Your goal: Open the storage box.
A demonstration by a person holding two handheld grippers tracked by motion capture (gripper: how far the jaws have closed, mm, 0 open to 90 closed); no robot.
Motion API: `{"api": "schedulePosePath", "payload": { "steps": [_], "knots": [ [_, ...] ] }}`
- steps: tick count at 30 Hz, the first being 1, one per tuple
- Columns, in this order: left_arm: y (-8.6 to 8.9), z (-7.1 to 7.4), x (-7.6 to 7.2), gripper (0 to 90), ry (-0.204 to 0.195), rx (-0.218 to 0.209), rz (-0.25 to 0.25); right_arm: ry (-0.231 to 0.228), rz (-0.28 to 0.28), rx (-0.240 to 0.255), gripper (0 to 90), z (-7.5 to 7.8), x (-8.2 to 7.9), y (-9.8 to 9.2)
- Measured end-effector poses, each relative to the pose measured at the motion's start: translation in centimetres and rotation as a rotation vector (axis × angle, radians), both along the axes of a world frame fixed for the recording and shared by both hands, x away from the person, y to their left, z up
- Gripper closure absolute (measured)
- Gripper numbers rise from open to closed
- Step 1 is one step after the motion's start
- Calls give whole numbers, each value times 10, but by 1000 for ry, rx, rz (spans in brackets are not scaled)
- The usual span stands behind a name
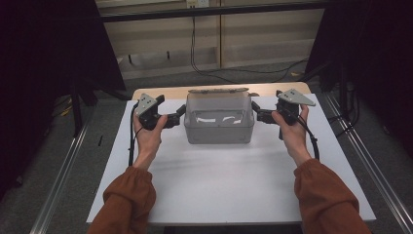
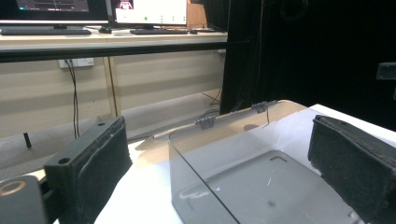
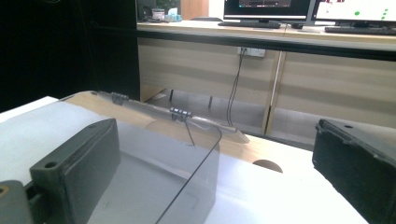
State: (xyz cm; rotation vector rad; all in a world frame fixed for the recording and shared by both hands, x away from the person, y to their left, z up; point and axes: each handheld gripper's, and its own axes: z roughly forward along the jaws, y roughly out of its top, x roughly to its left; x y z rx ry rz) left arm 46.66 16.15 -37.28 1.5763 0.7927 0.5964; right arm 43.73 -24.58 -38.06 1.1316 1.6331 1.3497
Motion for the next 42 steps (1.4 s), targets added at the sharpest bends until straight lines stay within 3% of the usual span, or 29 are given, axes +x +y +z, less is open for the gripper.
{"api": "schedulePosePath", "payload": {
  "steps": [14,18,23,42],
  "knots": [
    [6,-14,-22,51,17,-2,16,-59,-30,-28,1,-6,-28,0],
    [8,-19,-28,51,17,7,15,-56,-36,-20,3,-11,-35,-1],
    [13,-21,-36,44,1,16,48,-65,-46,-25,10,-14,-44,-3],
    [28,-37,-70,34,-10,-20,73,-70,-67,-21,1,-26,-80,-14]
  ]
}}
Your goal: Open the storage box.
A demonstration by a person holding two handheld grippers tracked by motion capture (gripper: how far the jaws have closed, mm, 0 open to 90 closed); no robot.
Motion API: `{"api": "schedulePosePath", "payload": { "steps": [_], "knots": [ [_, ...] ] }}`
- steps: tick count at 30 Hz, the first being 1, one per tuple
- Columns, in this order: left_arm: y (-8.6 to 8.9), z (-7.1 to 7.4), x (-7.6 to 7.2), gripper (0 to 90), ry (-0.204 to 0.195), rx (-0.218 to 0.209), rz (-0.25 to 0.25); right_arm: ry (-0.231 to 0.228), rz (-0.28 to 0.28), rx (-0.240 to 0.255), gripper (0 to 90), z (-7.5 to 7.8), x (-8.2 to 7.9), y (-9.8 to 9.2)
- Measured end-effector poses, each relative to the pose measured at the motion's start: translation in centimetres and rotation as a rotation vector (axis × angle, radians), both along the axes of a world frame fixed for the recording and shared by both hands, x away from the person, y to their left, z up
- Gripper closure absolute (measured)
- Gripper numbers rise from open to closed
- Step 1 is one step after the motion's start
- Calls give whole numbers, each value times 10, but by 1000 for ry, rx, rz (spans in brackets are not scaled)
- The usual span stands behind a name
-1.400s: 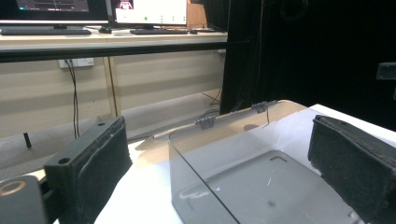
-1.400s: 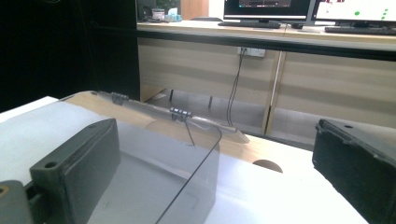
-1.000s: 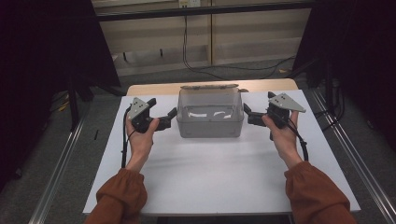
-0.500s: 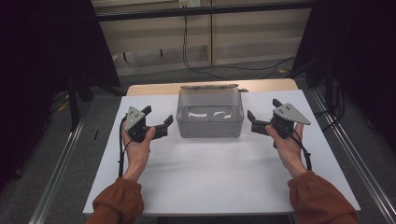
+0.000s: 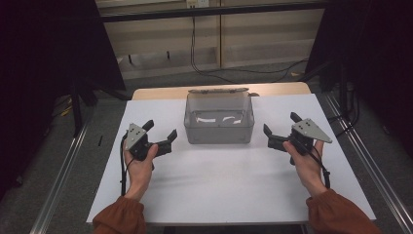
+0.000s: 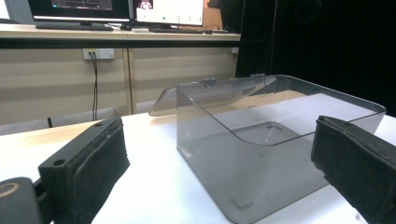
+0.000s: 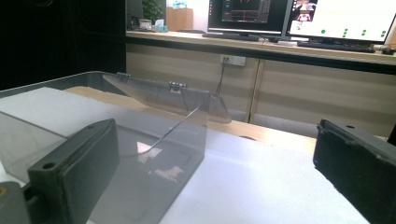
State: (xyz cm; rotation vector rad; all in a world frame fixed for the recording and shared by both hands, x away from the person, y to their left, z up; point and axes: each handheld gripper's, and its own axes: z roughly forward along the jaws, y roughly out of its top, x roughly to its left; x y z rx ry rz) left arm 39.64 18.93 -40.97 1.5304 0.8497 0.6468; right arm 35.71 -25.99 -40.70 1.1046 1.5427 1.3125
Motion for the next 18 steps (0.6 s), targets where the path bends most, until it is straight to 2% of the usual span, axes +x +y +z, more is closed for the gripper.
{"api": "schedulePosePath", "payload": {
  "steps": [6,7,18],
  "knots": [
    [2,-3,-12,34,-10,18,0,-2,-2,12,0,-5,-11,-4],
    [2,-3,-14,34,-1,19,1,0,-2,14,1,-6,-13,-5],
    [12,-11,-38,34,23,0,29,-9,-2,28,0,-9,-38,-14]
  ]
}}
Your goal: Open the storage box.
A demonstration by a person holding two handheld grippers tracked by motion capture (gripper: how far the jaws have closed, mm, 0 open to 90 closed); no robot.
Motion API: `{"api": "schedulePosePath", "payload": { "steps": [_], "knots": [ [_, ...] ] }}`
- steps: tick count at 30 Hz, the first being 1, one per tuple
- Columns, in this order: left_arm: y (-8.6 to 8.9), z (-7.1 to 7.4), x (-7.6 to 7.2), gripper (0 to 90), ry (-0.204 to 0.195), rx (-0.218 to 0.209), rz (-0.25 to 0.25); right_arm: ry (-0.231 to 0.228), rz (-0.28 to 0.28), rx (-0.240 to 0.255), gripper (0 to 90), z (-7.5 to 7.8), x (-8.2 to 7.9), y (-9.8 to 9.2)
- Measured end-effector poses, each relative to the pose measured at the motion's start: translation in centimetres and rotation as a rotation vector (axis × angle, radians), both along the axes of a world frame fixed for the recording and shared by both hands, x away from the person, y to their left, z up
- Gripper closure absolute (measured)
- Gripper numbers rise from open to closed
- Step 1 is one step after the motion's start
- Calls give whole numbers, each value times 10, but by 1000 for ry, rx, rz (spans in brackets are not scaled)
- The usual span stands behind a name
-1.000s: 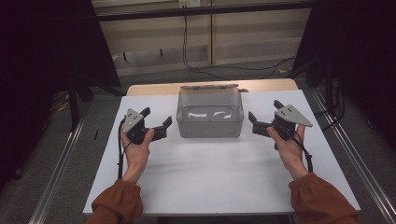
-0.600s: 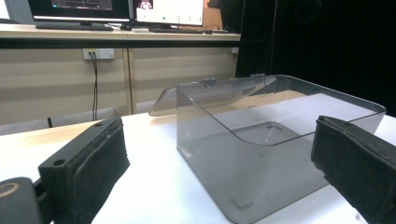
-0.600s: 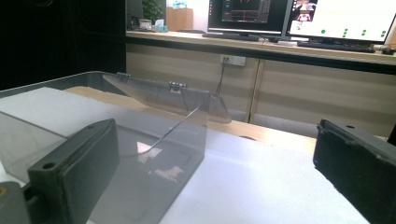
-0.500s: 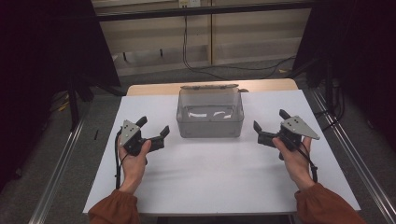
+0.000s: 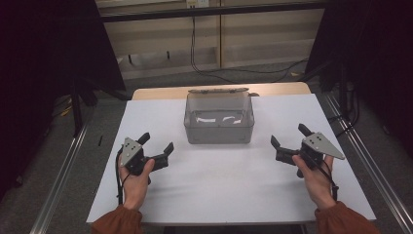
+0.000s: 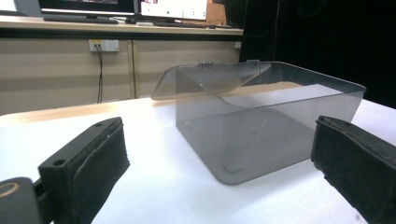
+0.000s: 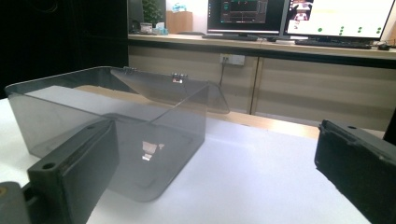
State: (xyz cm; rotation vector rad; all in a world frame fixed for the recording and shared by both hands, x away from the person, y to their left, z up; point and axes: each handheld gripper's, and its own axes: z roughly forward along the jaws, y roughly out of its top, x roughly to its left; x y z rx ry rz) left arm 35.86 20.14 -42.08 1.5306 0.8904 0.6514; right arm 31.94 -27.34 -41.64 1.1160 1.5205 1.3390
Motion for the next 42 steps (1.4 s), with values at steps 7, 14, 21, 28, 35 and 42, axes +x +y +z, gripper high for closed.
{"api": "schedulePosePath", "payload": {
  "steps": [7,14,21,28,35,42],
  "knots": [
    [3,-2,-13,34,16,-4,-4,4,-13,-11,0,-2,-14,-6],
    [4,-3,-26,34,5,2,34,18,-22,-13,0,-9,-27,-7],
    [6,-5,-36,34,26,1,31,12,-43,-12,0,-10,-39,-7],
    [10,-6,-48,34,29,22,45,21,-56,9,0,-15,-52,-14],
    [16,-9,-52,34,39,5,77,26,-67,22,0,-18,-61,-17],
    [18,-14,-55,34,53,24,94,44,-47,32,7,-21,-69,-16]
  ]
}}
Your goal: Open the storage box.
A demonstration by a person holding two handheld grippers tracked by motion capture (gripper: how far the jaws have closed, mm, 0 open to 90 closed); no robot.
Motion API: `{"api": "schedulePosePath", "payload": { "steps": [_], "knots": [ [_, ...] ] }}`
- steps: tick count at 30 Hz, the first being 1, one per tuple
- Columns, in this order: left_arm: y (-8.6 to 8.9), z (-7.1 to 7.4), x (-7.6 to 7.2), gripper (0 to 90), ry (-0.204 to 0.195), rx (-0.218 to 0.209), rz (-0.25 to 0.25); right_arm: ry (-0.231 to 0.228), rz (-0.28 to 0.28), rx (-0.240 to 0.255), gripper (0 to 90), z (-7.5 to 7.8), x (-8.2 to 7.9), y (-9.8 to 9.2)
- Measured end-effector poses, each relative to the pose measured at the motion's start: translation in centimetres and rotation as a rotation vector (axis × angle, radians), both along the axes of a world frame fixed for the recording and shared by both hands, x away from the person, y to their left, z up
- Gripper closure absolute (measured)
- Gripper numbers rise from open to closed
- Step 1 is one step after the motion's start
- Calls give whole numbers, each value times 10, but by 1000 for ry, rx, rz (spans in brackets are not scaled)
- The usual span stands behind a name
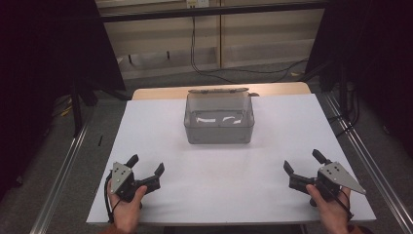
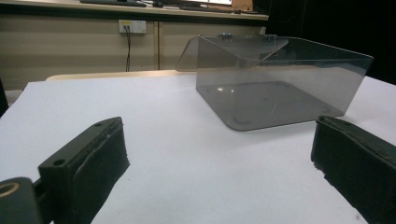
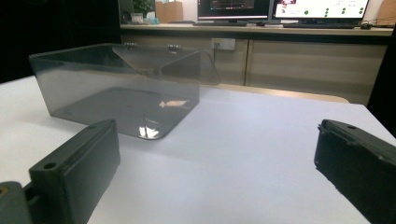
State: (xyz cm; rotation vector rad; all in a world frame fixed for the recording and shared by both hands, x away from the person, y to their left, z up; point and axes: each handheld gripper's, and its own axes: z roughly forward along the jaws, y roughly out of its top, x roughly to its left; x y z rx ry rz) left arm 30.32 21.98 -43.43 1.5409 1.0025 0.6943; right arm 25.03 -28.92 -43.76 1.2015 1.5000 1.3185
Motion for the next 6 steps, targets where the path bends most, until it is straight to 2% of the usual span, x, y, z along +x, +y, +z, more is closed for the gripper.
{"api": "schedulePosePath", "payload": {
  "steps": [2,4,6],
  "knots": [
    [0,0,1,34,4,-2,-6,-1,-4,-1,11,0,1,0],
    [1,4,1,34,-6,-29,1,10,-6,3,11,-1,3,0],
    [2,4,1,34,-12,-29,10,3,-8,12,12,-1,4,0]
  ]
}}
